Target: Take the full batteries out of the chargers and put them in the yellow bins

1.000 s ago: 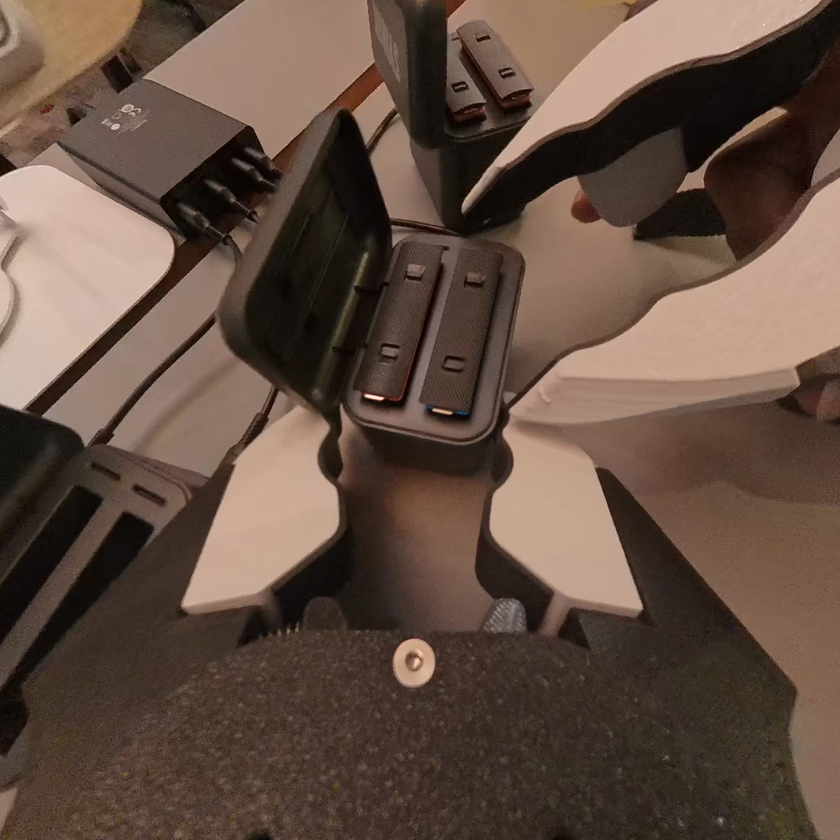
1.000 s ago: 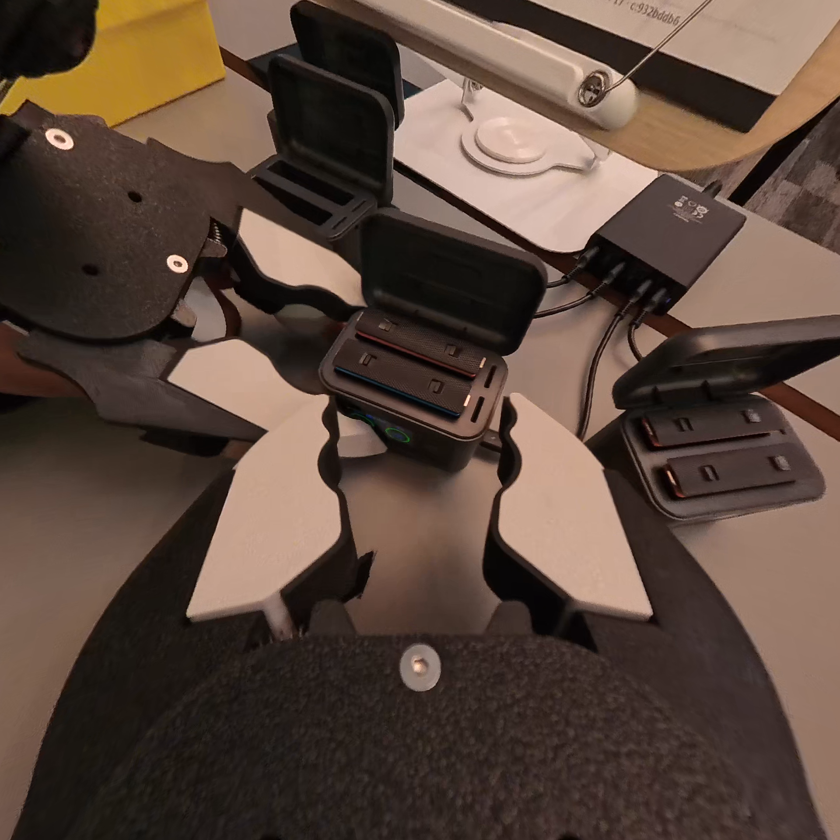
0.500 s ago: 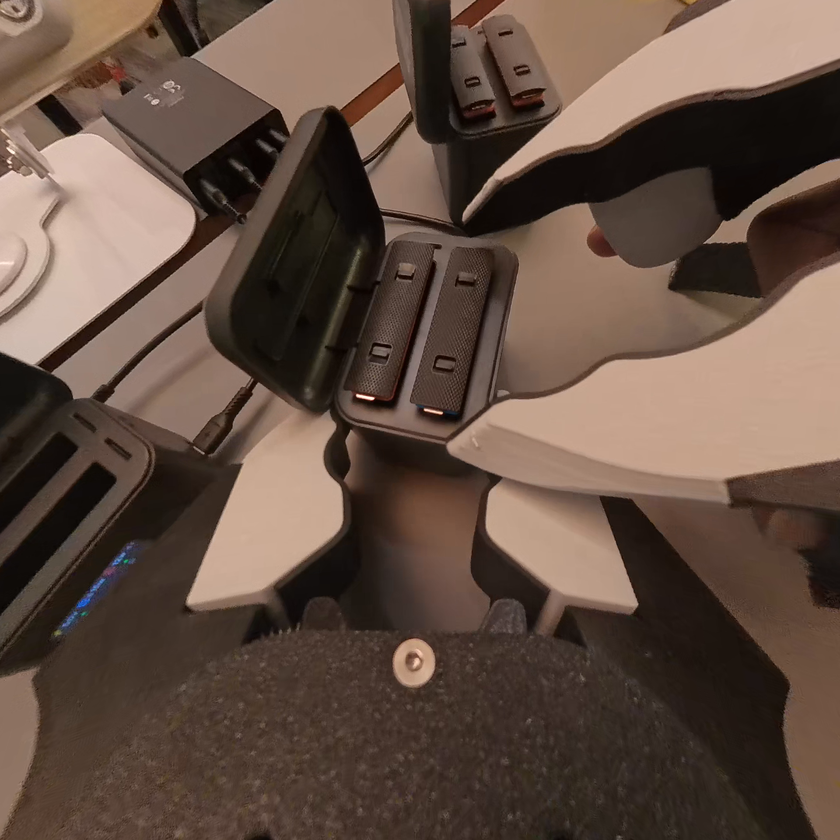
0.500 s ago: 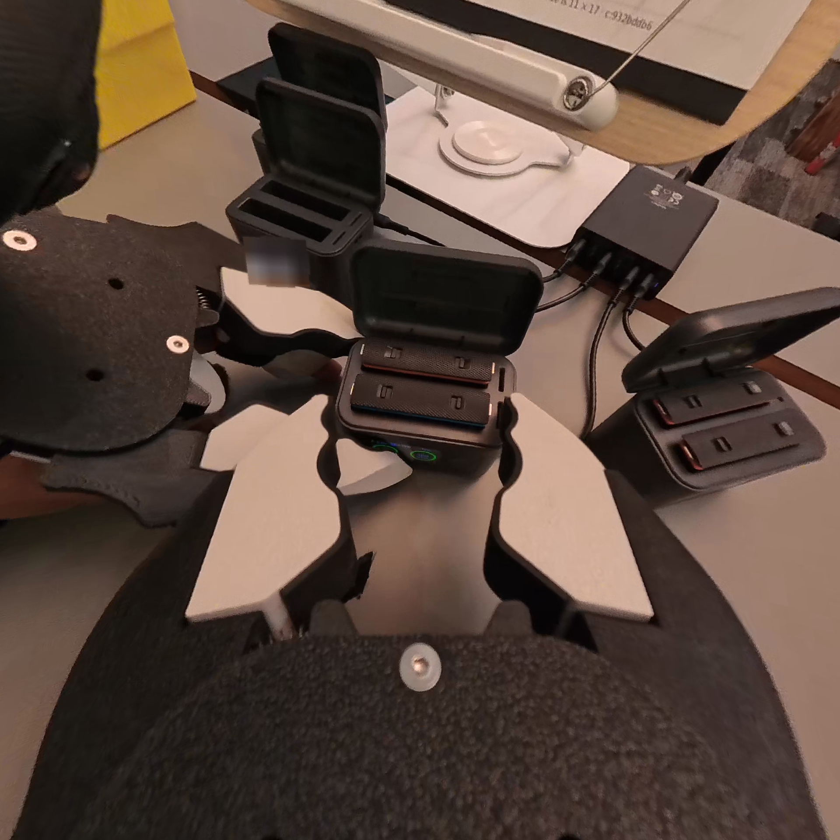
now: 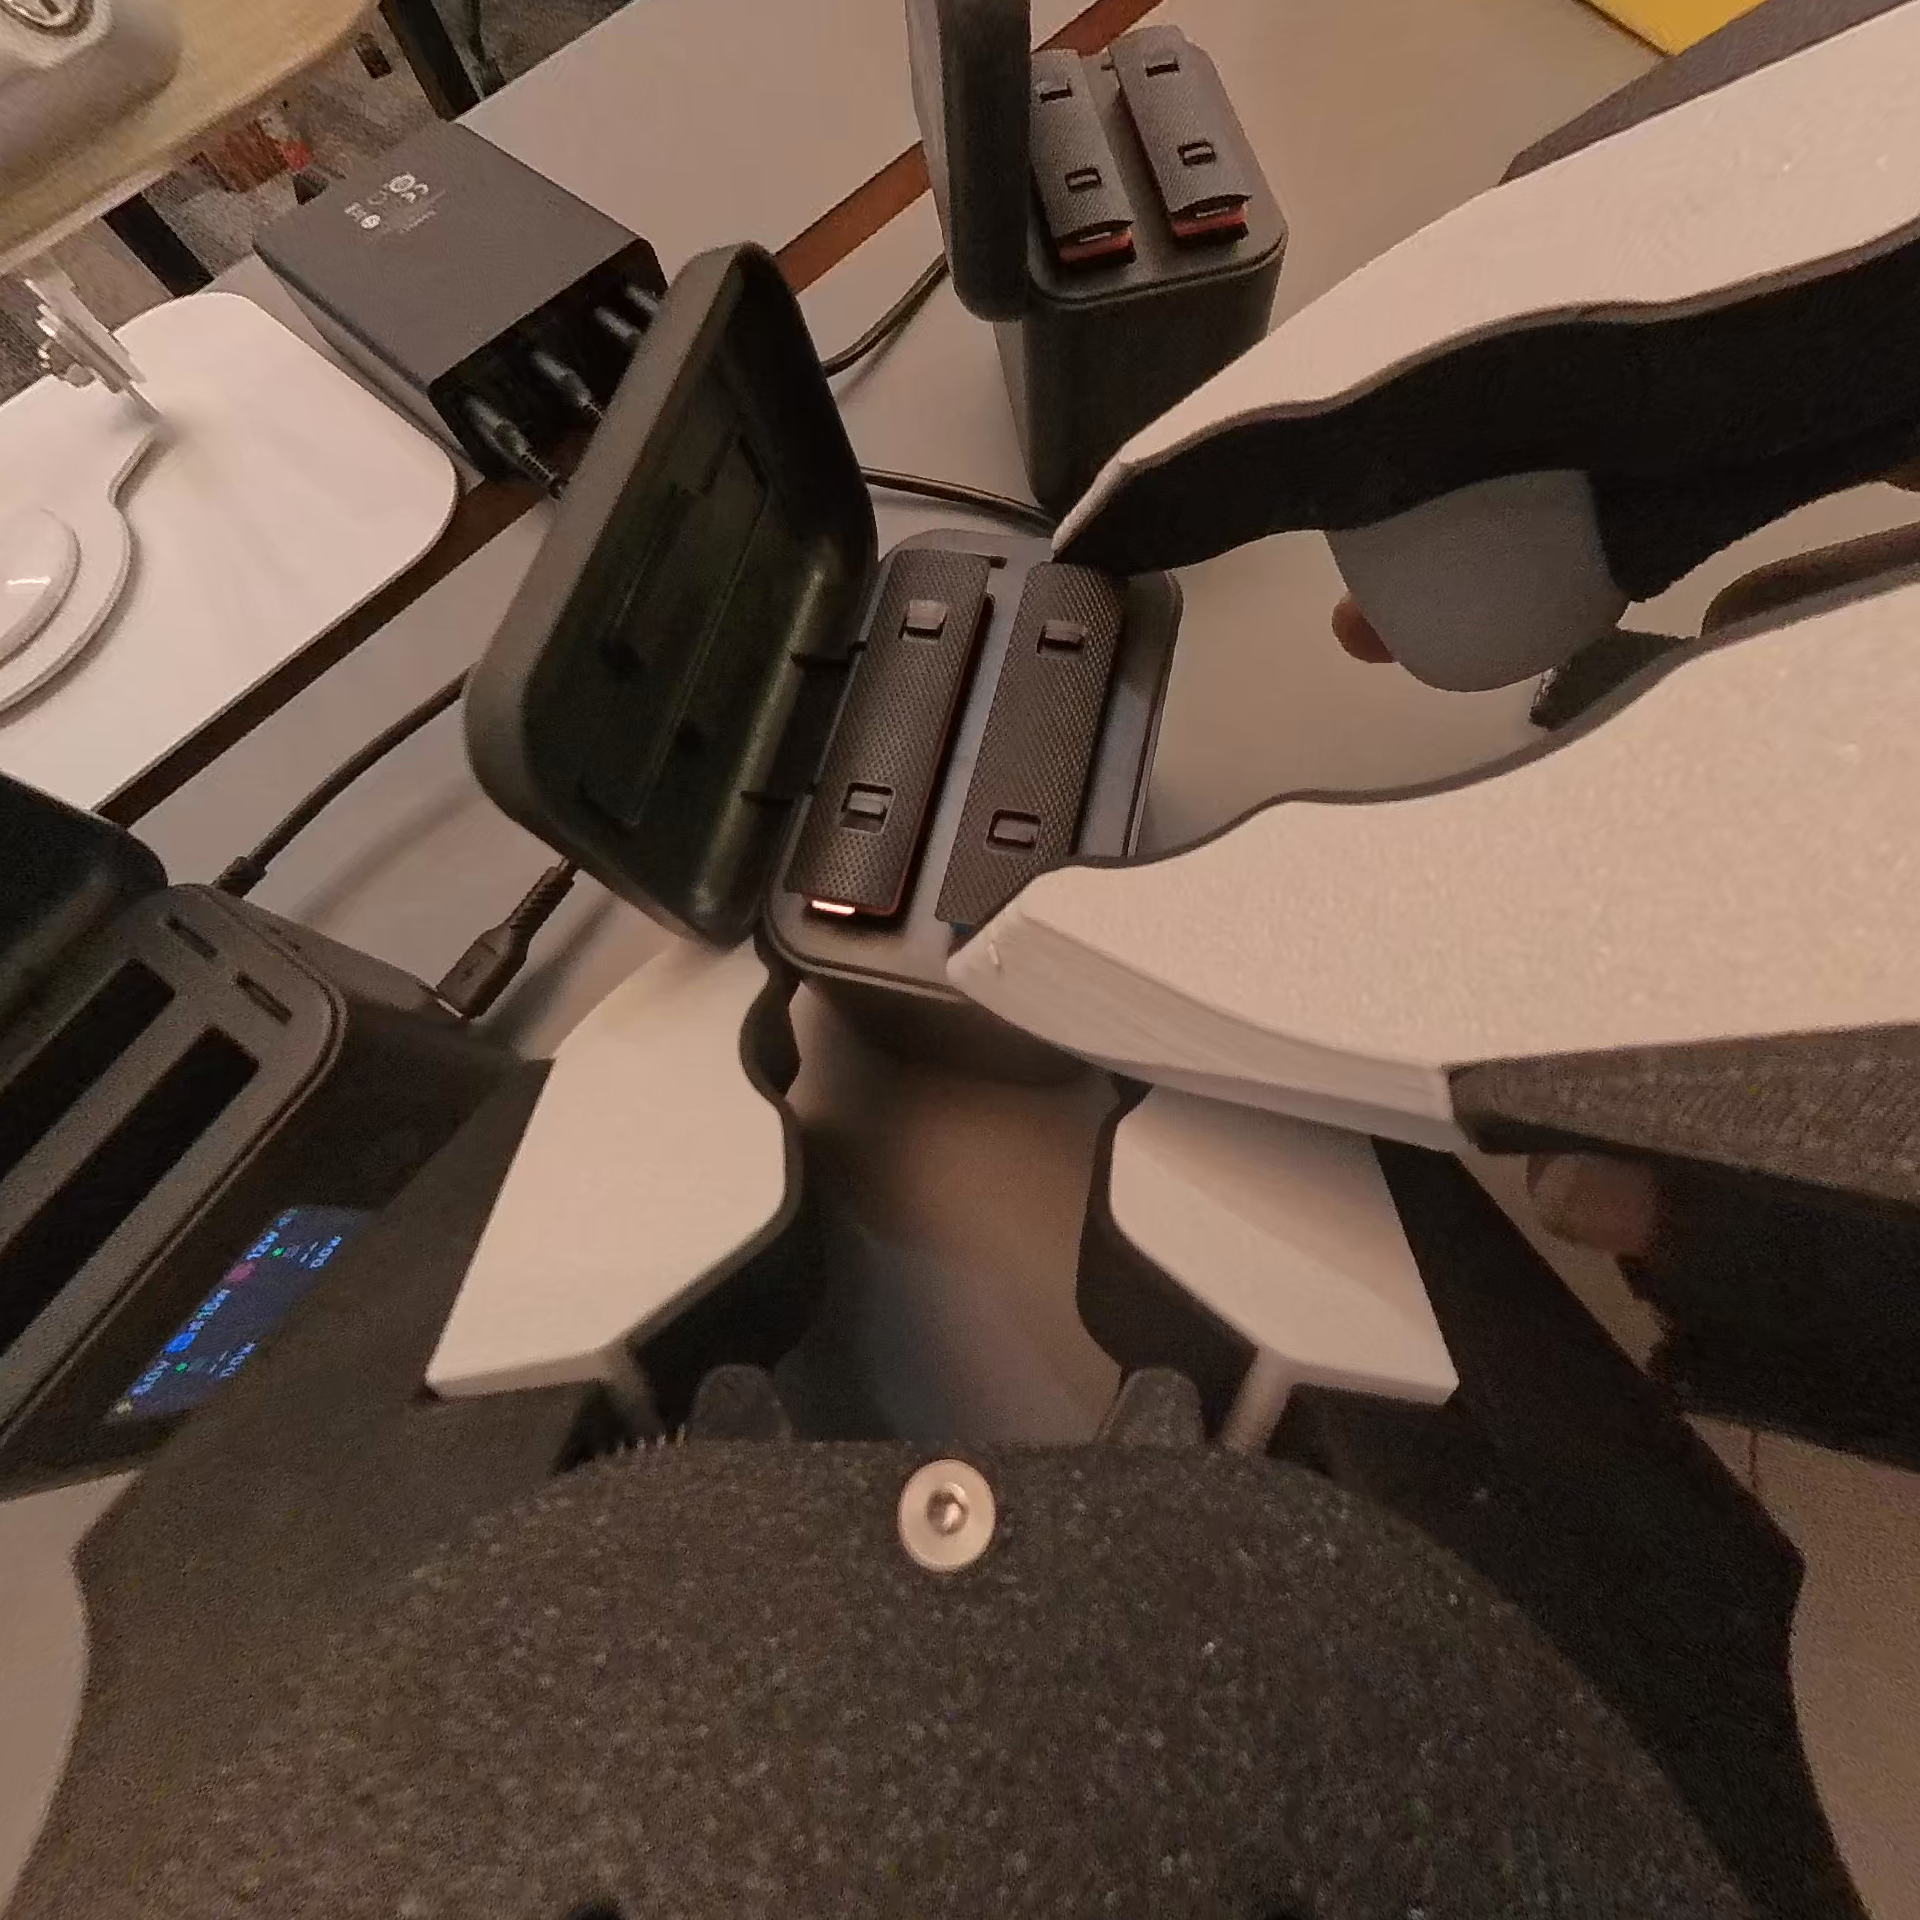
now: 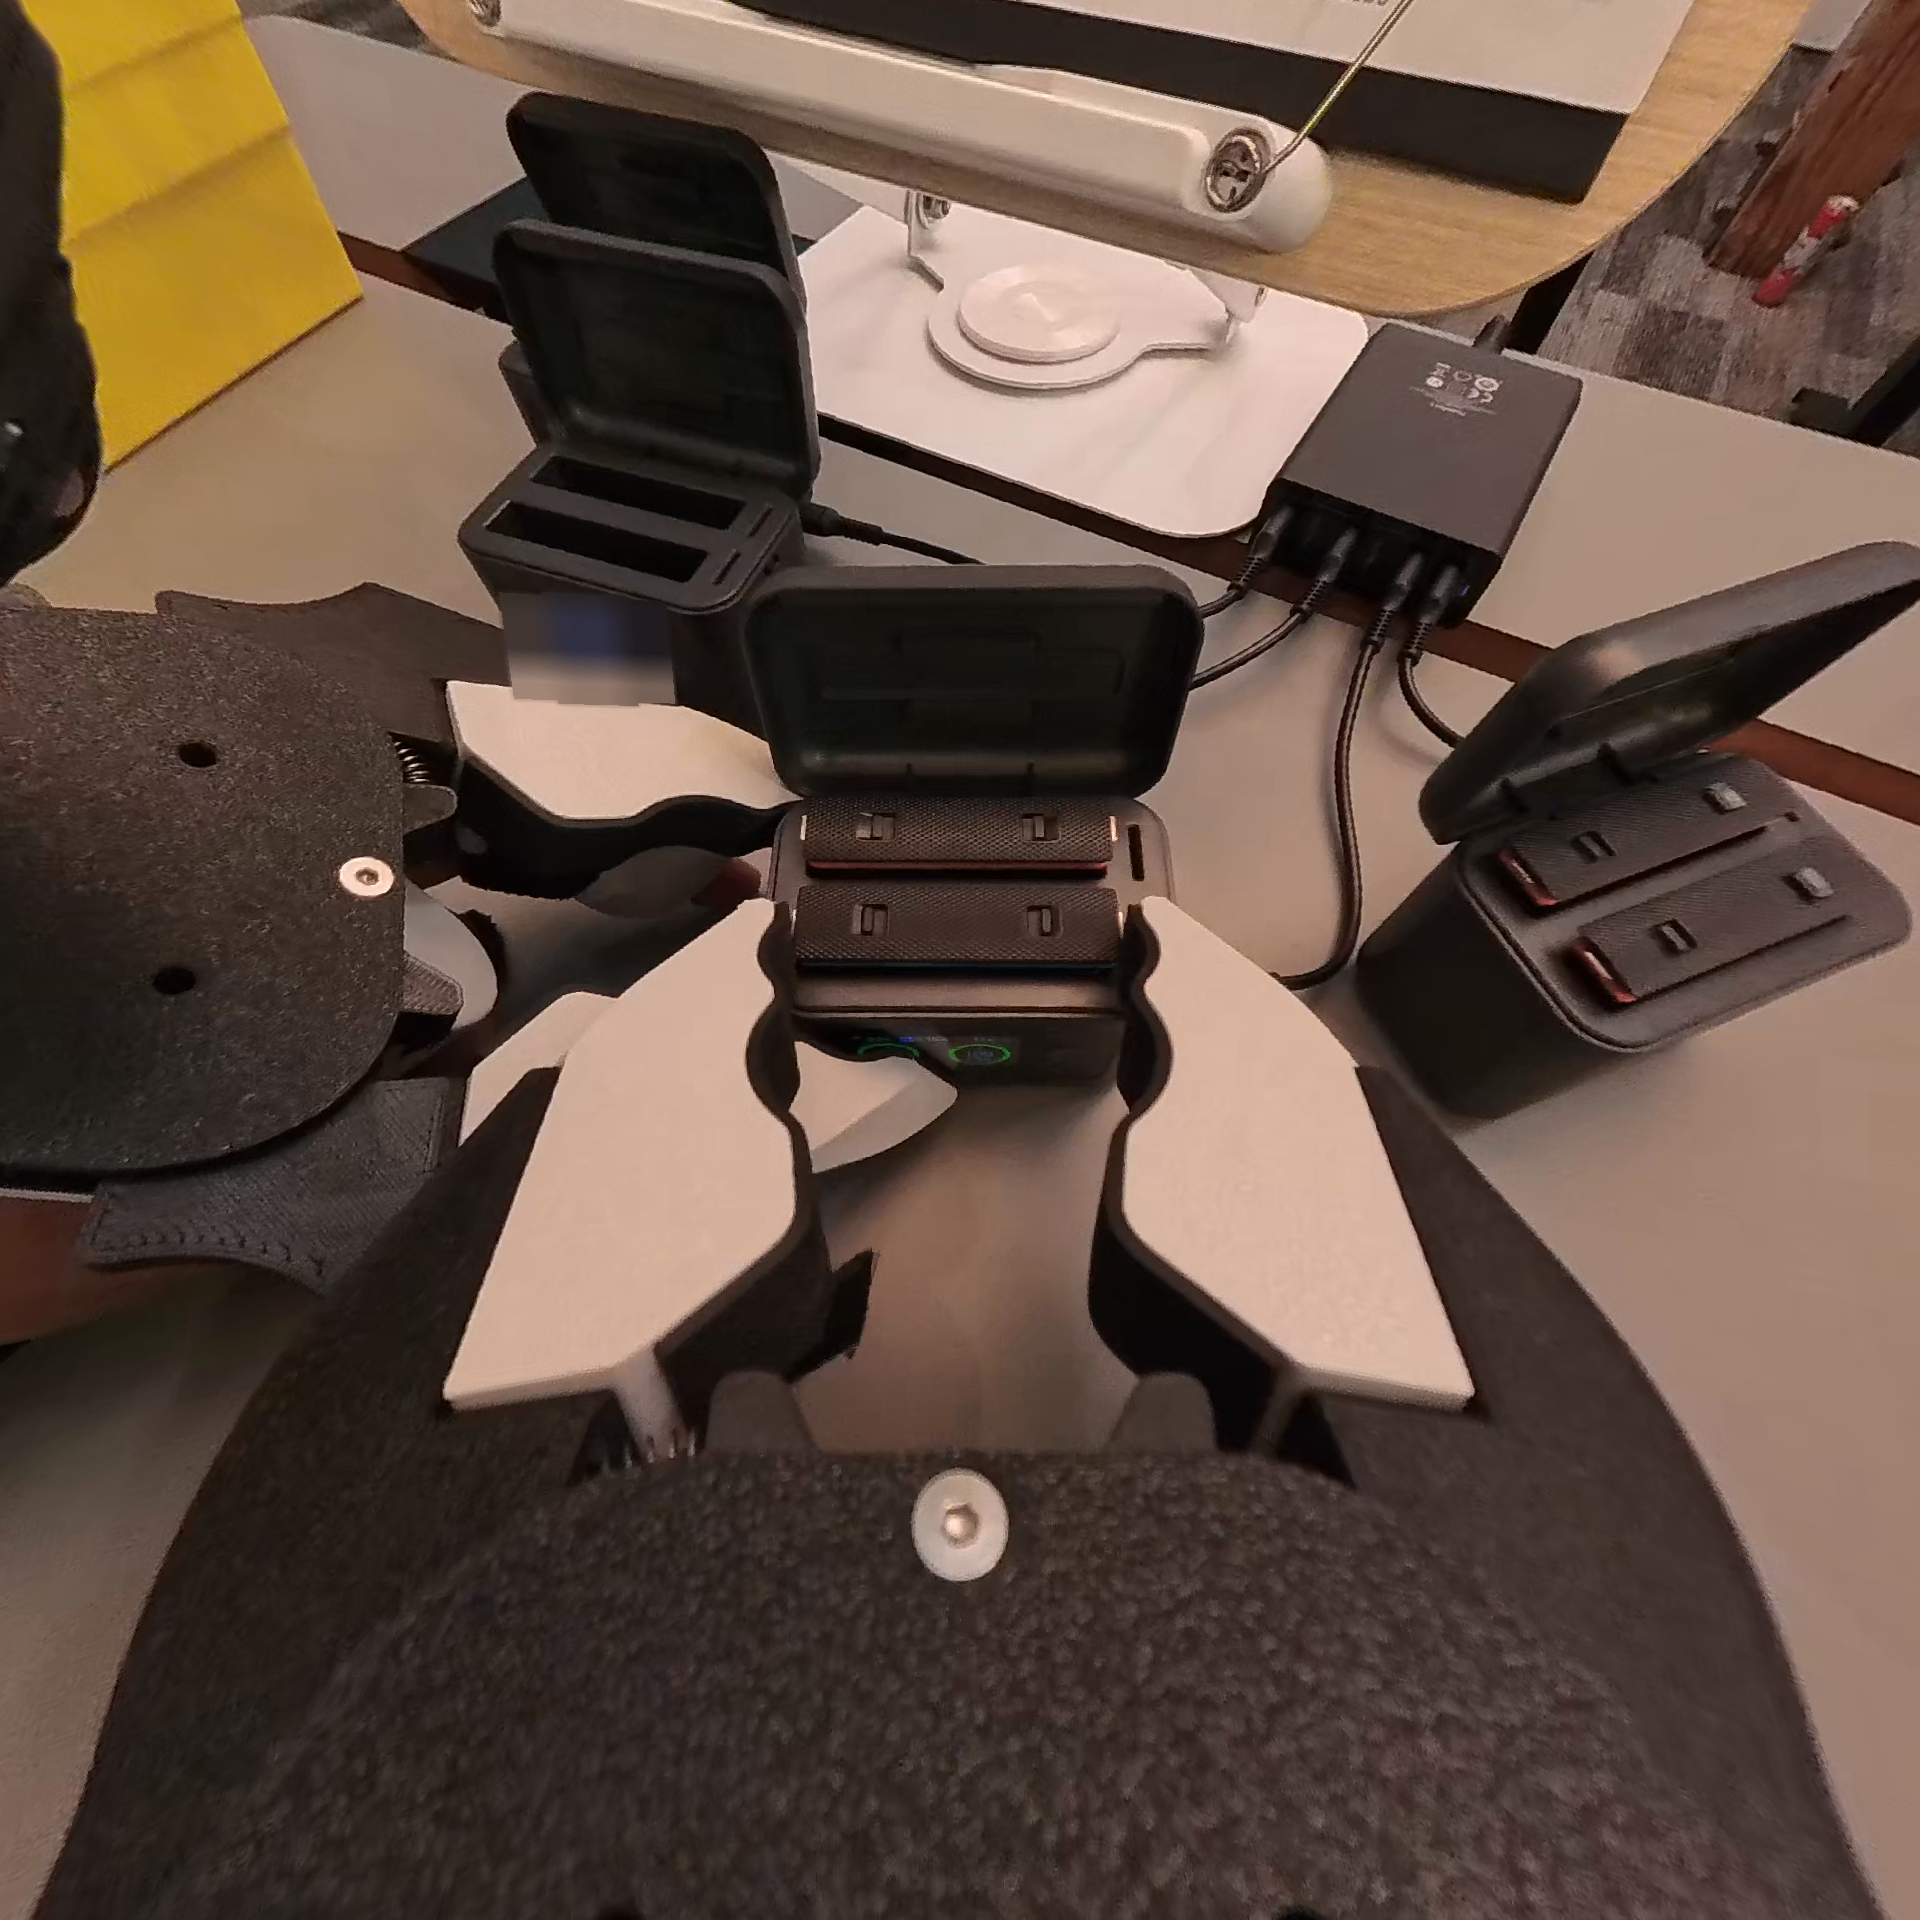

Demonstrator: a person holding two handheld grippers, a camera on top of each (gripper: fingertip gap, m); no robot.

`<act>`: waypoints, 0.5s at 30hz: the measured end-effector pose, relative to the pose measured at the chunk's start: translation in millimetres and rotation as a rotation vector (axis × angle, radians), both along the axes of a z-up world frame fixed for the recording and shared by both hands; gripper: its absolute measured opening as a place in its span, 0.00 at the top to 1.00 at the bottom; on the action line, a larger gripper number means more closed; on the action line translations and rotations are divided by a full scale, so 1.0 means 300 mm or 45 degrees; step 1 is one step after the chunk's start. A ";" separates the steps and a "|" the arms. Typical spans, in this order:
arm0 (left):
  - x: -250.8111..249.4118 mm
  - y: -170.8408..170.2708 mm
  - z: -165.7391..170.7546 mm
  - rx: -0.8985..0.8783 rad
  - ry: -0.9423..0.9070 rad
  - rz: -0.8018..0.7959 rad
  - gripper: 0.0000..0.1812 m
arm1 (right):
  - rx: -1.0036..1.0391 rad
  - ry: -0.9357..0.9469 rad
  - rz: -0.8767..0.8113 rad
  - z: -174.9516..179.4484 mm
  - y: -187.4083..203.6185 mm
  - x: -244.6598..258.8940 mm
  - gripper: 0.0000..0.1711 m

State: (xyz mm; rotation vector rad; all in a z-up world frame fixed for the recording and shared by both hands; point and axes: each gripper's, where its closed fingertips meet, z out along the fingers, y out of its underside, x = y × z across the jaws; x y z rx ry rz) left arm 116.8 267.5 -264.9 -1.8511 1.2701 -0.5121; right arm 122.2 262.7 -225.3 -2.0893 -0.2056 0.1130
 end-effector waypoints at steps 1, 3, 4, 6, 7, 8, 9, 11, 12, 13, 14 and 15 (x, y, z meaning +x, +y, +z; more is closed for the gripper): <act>0.000 0.000 0.000 0.001 0.001 -0.001 0.68 | 0.005 -0.001 0.000 0.000 0.000 0.000 0.65; 0.000 0.000 0.000 -0.004 -0.001 -0.003 0.68 | 0.015 -0.009 0.003 0.000 0.000 0.000 0.65; 0.000 0.000 -0.001 -0.009 -0.002 -0.004 0.68 | 0.020 -0.014 0.003 0.001 0.000 0.000 0.65; 0.000 -0.001 -0.001 -0.010 -0.002 -0.009 0.68 | 0.033 -0.017 0.002 0.001 0.000 0.000 0.66; 0.000 -0.001 -0.001 -0.012 -0.002 -0.011 0.68 | 0.040 -0.016 0.003 0.002 0.000 0.000 0.66; 0.000 -0.002 -0.002 -0.016 -0.003 -0.015 0.68 | 0.047 -0.017 0.004 0.002 0.000 0.000 0.66; 0.000 -0.002 -0.002 -0.019 -0.003 -0.020 0.68 | 0.052 -0.018 0.006 0.003 0.000 0.001 0.66; 0.001 -0.003 -0.002 -0.017 -0.001 -0.026 0.68 | 0.060 -0.012 0.010 0.004 -0.001 0.002 0.66; 0.001 -0.004 -0.002 -0.013 0.000 -0.029 0.68 | 0.063 -0.009 0.011 0.004 -0.001 0.002 0.66; 0.001 -0.003 -0.002 -0.011 0.001 -0.031 0.68 | 0.065 -0.008 0.012 0.005 -0.001 0.003 0.66; 0.001 -0.004 -0.002 -0.011 0.002 -0.033 0.68 | 0.068 -0.006 0.012 0.005 -0.001 0.003 0.66; 0.002 -0.004 -0.003 -0.012 0.002 -0.037 0.68 | 0.073 -0.006 0.012 0.006 -0.001 0.003 0.66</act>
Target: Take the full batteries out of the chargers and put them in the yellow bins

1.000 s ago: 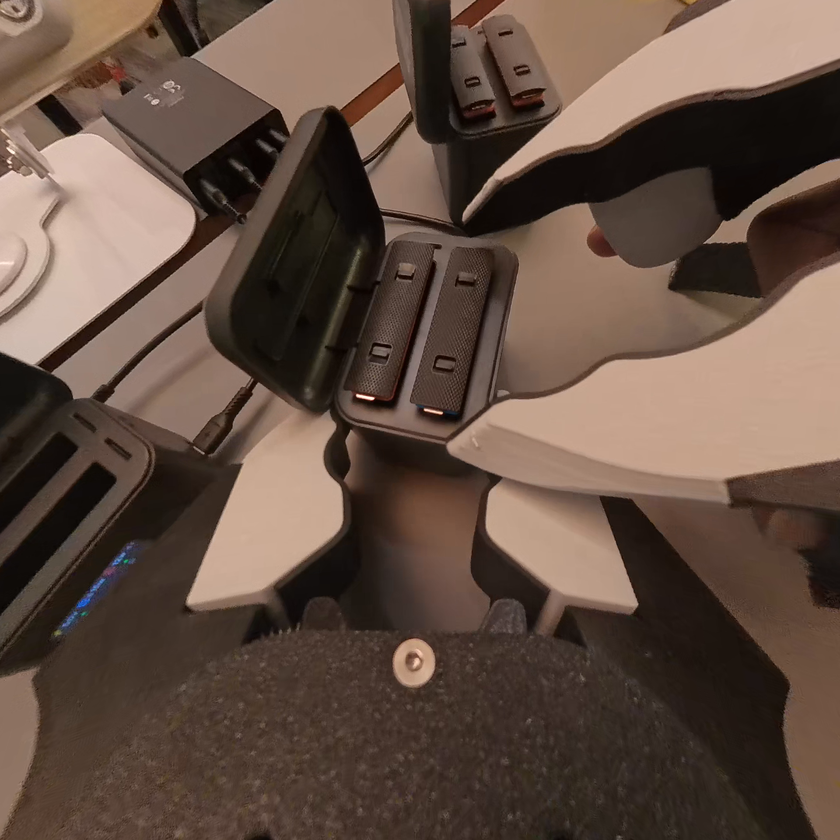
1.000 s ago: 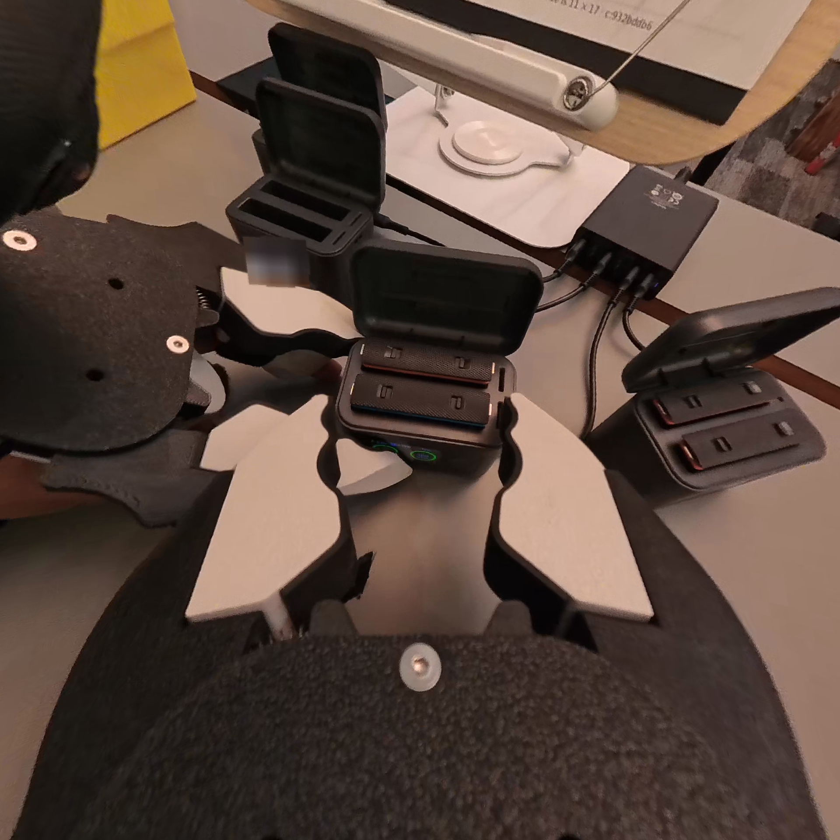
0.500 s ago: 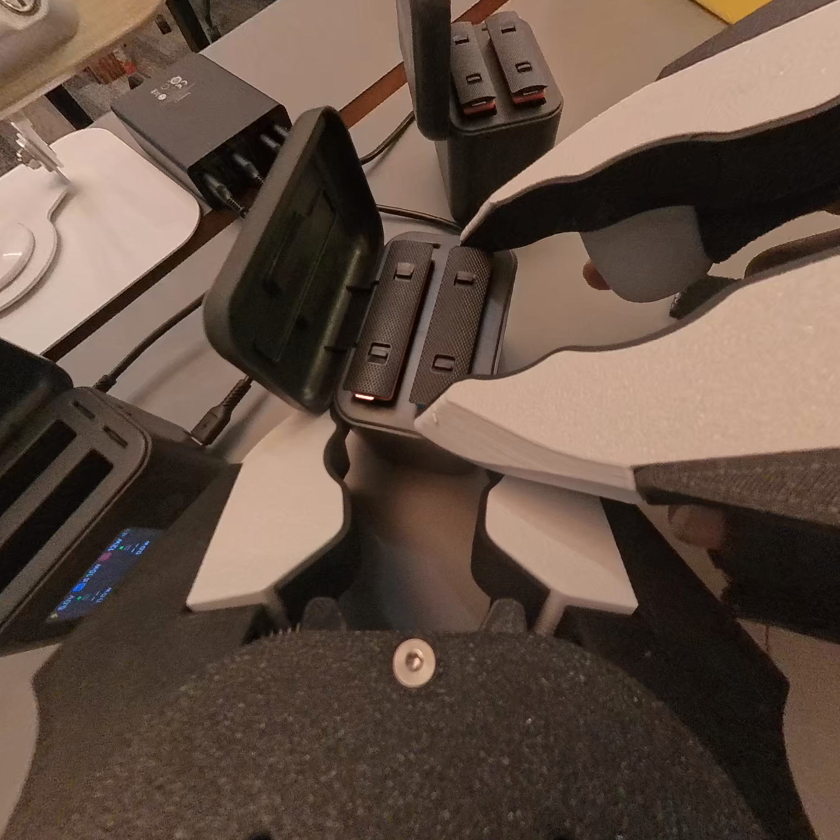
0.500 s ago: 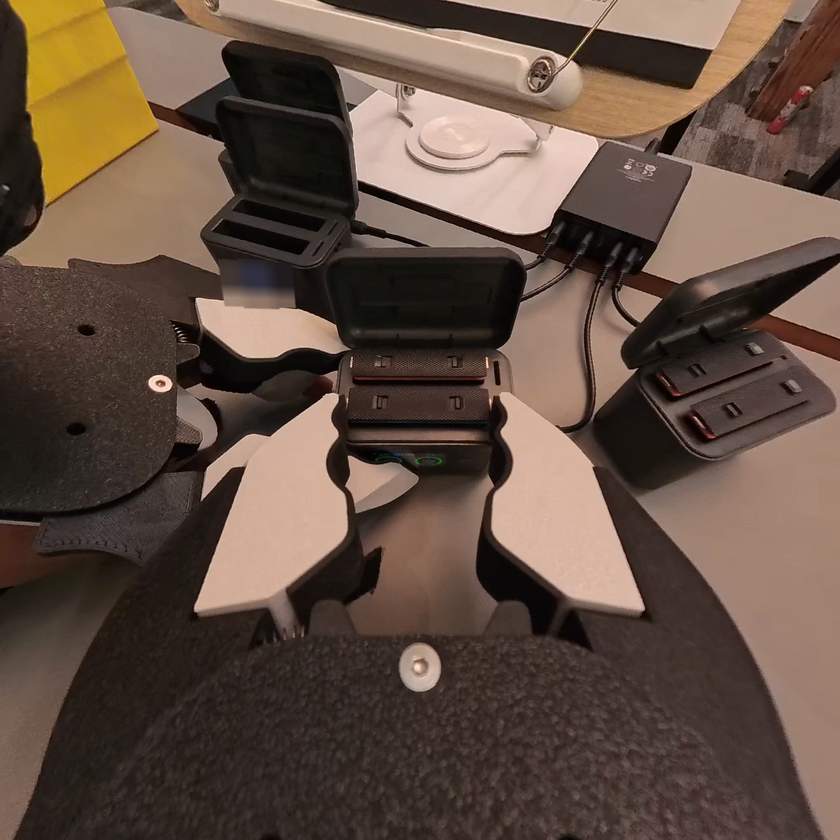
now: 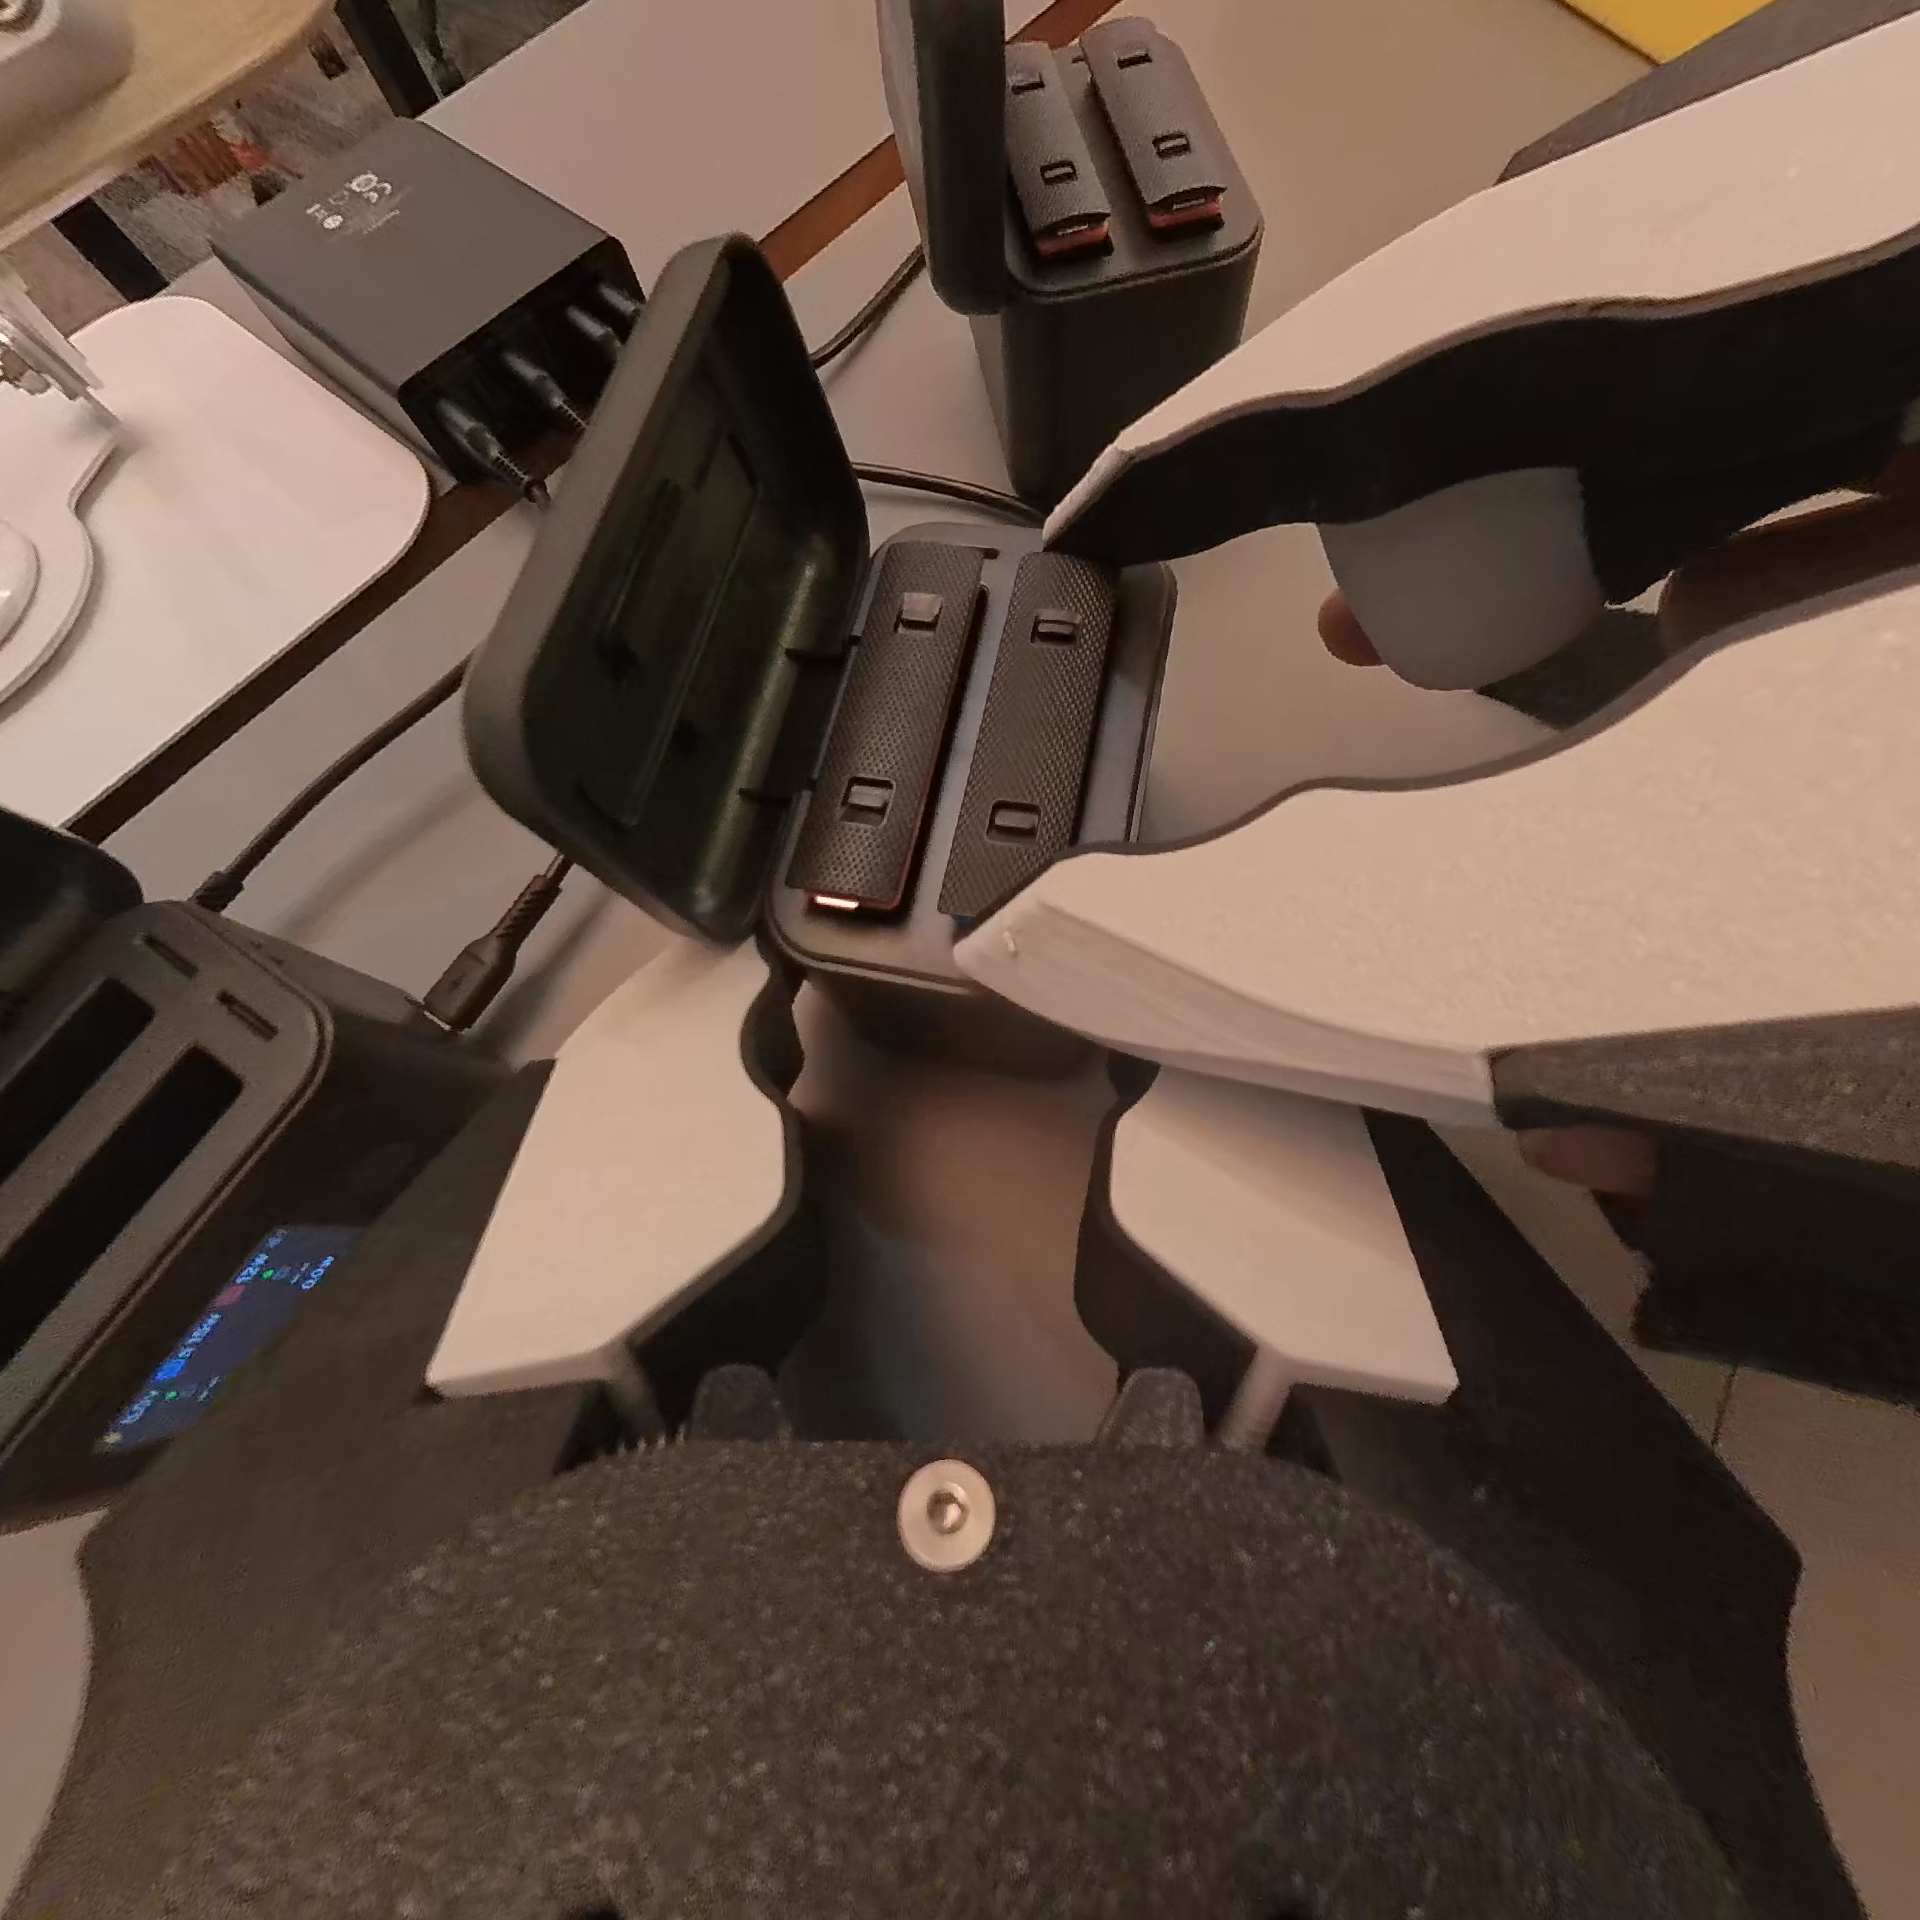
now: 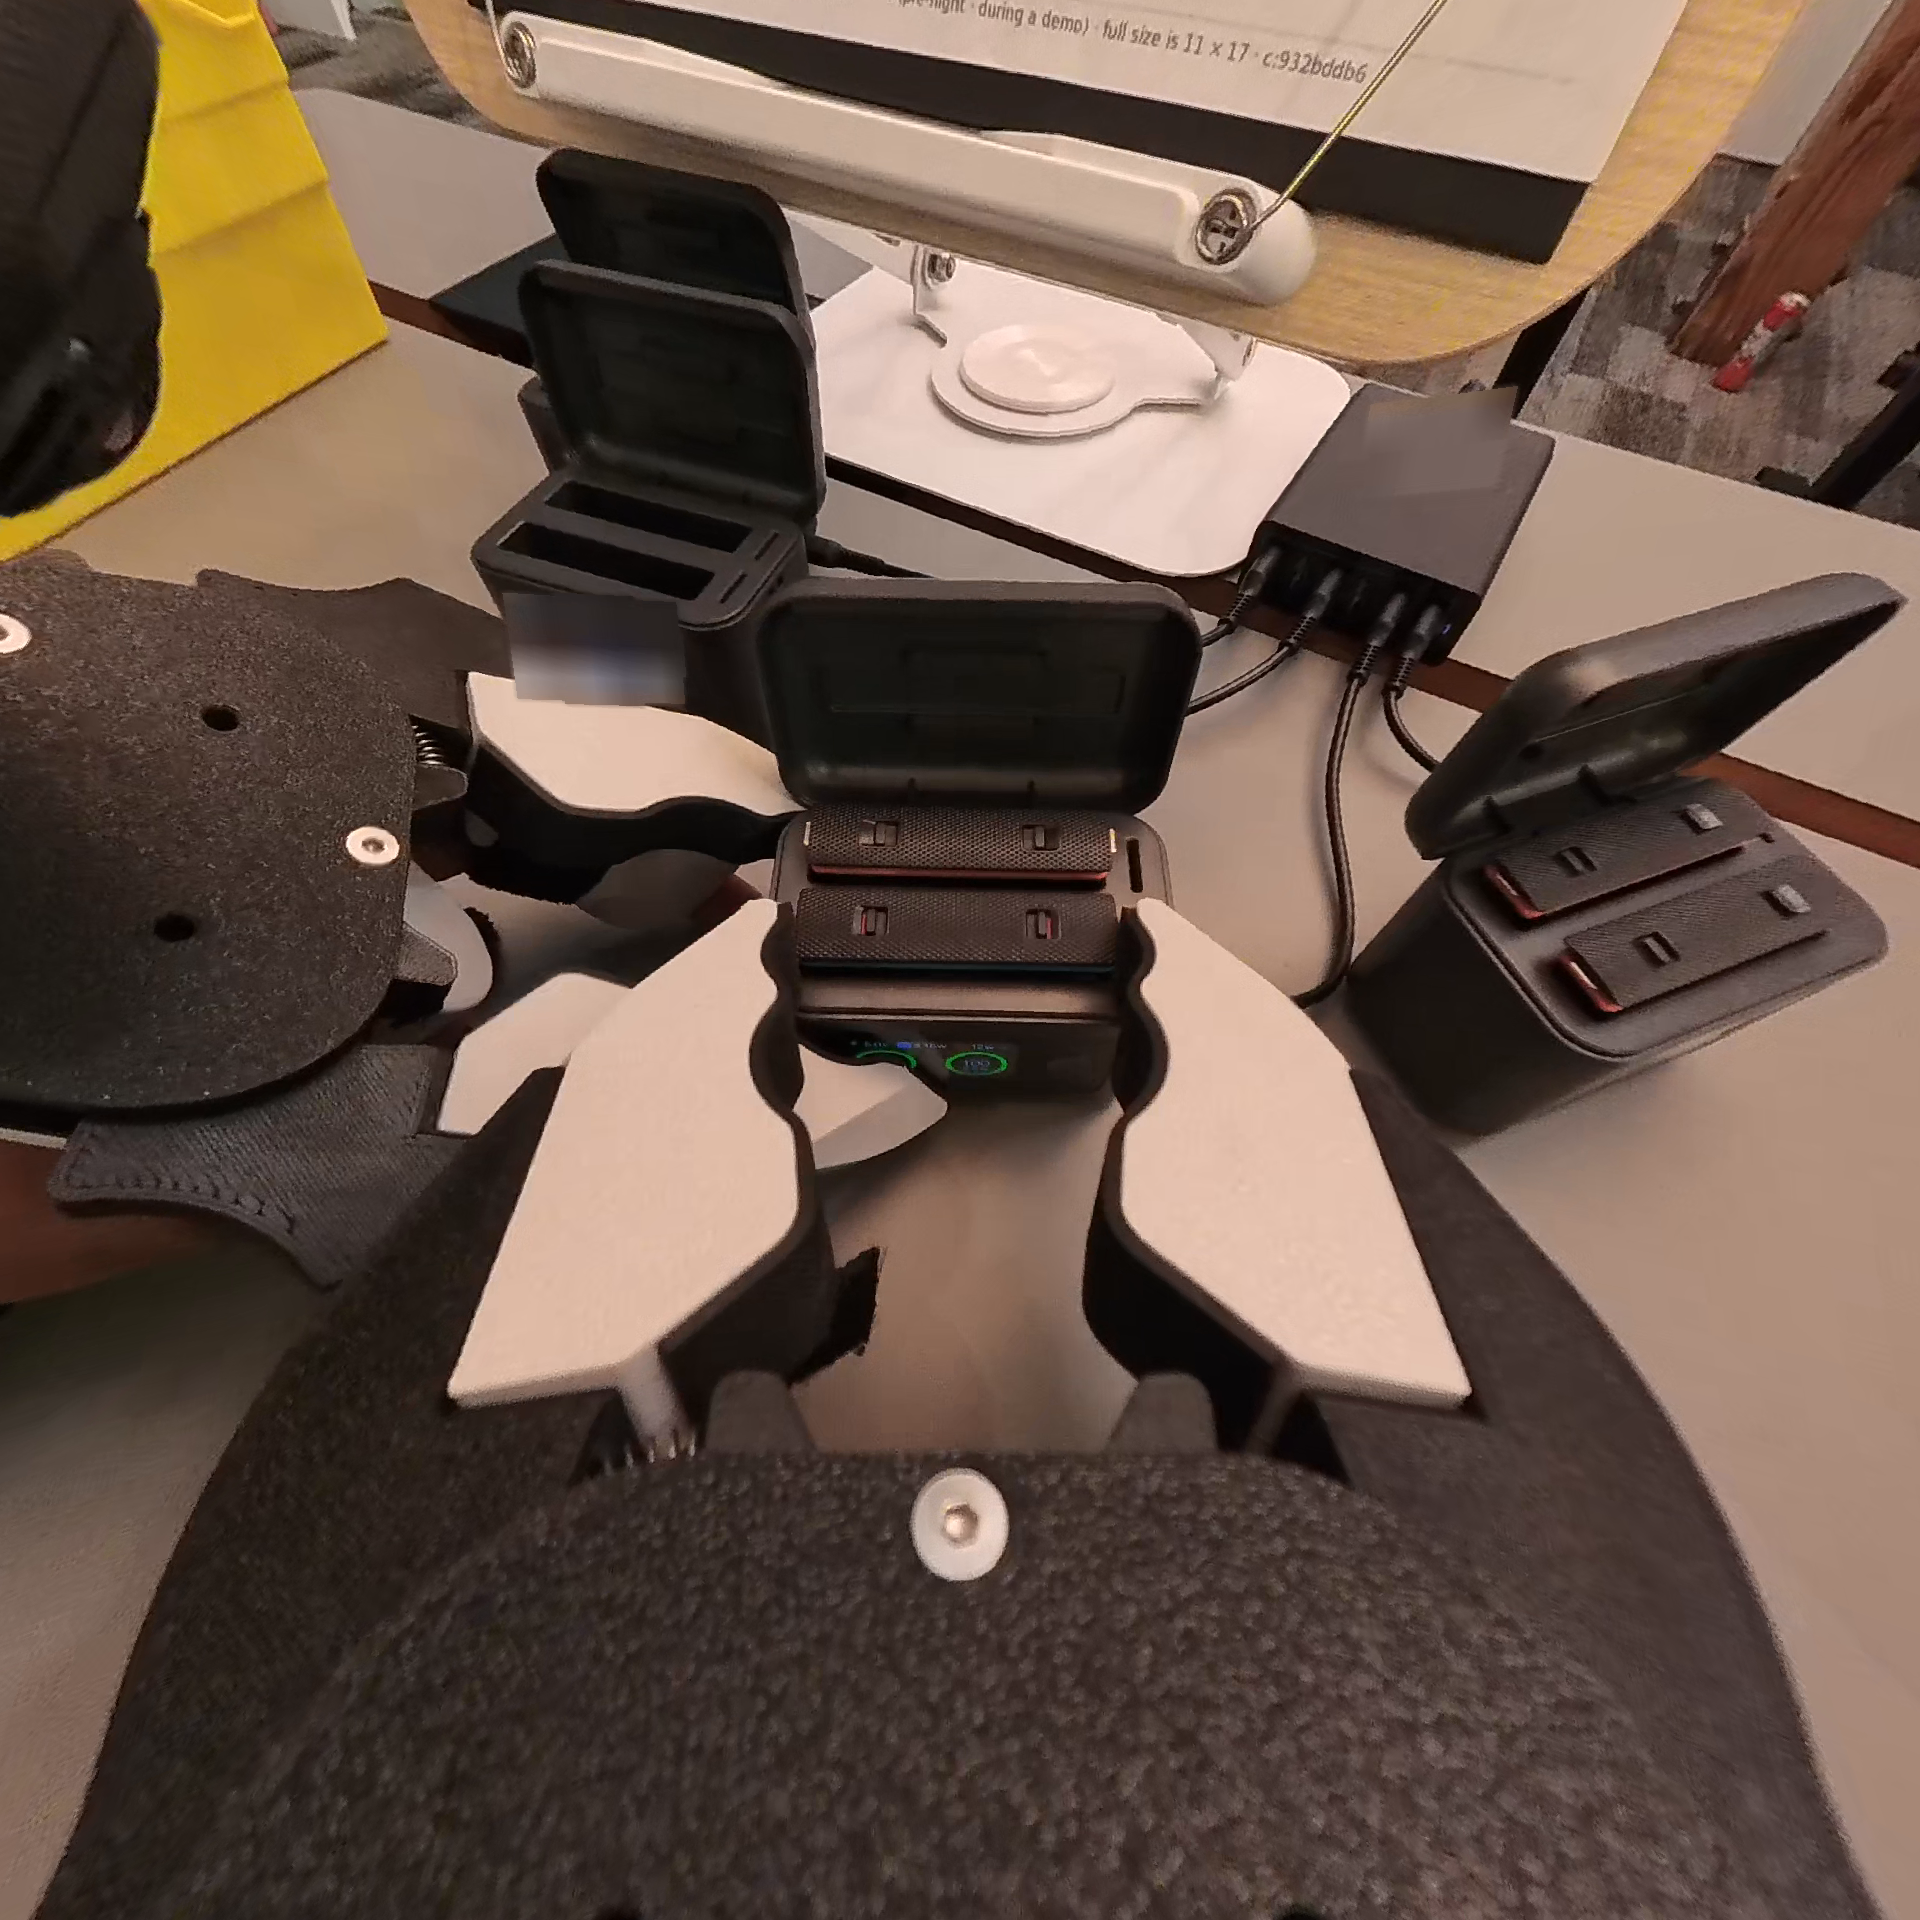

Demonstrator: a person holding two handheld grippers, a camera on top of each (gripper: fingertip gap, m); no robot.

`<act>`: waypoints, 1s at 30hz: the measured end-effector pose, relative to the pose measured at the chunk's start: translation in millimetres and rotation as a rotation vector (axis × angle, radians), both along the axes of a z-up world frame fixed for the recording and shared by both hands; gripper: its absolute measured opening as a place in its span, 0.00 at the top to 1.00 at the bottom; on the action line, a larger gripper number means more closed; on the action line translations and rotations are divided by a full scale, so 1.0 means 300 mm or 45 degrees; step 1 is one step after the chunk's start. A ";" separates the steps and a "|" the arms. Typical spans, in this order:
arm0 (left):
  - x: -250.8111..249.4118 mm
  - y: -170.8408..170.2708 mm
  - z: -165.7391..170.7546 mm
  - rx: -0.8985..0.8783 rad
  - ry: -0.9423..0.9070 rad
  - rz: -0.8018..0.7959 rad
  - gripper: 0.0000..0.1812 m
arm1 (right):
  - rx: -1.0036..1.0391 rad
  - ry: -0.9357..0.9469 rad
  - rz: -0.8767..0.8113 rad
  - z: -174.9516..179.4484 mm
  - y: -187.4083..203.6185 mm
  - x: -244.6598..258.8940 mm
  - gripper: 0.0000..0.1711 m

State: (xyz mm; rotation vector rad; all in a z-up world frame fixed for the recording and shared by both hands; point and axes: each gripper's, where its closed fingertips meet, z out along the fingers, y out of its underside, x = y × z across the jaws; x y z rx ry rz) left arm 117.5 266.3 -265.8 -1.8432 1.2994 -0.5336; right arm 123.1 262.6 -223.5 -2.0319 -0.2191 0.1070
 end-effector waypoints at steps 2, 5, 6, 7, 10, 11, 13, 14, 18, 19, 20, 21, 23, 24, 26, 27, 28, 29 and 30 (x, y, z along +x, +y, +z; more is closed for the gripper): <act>0.001 0.001 0.000 -0.003 0.000 -0.006 0.68 | 0.012 -0.001 0.000 0.001 0.001 0.000 0.66; 0.001 0.001 -0.001 -0.003 0.000 -0.012 0.68 | 0.025 -0.006 0.000 0.005 0.003 0.000 0.66; 0.001 0.002 -0.001 -0.006 -0.001 -0.016 0.68 | 0.025 -0.001 0.000 0.005 0.003 0.000 0.66; 0.002 0.002 -0.001 -0.008 -0.004 -0.018 0.68 | 0.025 0.003 0.000 0.006 0.003 0.001 0.66; 0.001 0.002 -0.003 -0.010 0.001 -0.019 0.68 | 0.082 0.033 0.000 0.041 0.004 0.004 0.66; 0.001 0.003 -0.002 -0.016 -0.003 -0.021 0.68 | 0.132 0.065 -0.002 0.085 0.004 0.007 0.66; 0.001 0.002 -0.002 -0.015 -0.003 -0.022 0.68 | 0.182 0.031 0.006 0.134 0.001 0.008 0.66; 0.001 0.002 -0.002 -0.016 -0.003 -0.023 0.68 | 0.200 0.030 0.016 0.145 -0.002 0.006 0.66; 0.002 0.000 -0.001 -0.019 -0.006 -0.036 0.68 | 0.258 0.112 0.005 0.213 -0.014 0.030 0.66; 0.002 0.001 -0.001 -0.022 -0.007 -0.047 0.68 | 0.278 0.127 0.003 0.239 -0.019 0.038 0.66; 0.001 0.002 -0.001 -0.024 -0.009 -0.060 0.68 | 0.298 0.137 0.000 0.264 -0.024 0.049 0.66; 0.001 0.004 -0.001 -0.022 -0.009 -0.075 0.68 | 0.316 0.144 -0.007 0.288 -0.030 0.063 0.66; -0.002 0.011 0.000 -0.018 -0.009 -0.098 0.68 | 0.352 0.150 -0.038 0.342 -0.044 0.112 0.66; -0.003 0.014 0.000 -0.016 -0.007 -0.112 0.68 | 0.372 0.149 -0.069 0.374 -0.053 0.152 0.66; -0.007 0.019 0.000 -0.006 0.000 -0.147 0.68 | 0.415 0.142 -0.148 0.443 -0.077 0.258 0.66; -0.009 0.021 0.000 -0.003 0.001 -0.158 0.68 | 0.426 0.137 -0.199 0.473 -0.093 0.321 0.66; -0.011 0.023 0.000 -0.004 0.001 -0.167 0.68 | 0.440 0.130 -0.254 0.500 -0.109 0.389 0.66; -0.012 0.024 0.000 -0.001 0.005 -0.177 0.68 | 0.450 0.116 -0.314 0.523 -0.126 0.462 0.66; -0.015 0.026 -0.001 0.004 0.009 -0.183 0.68 | 0.452 0.092 -0.384 0.540 -0.141 0.543 0.66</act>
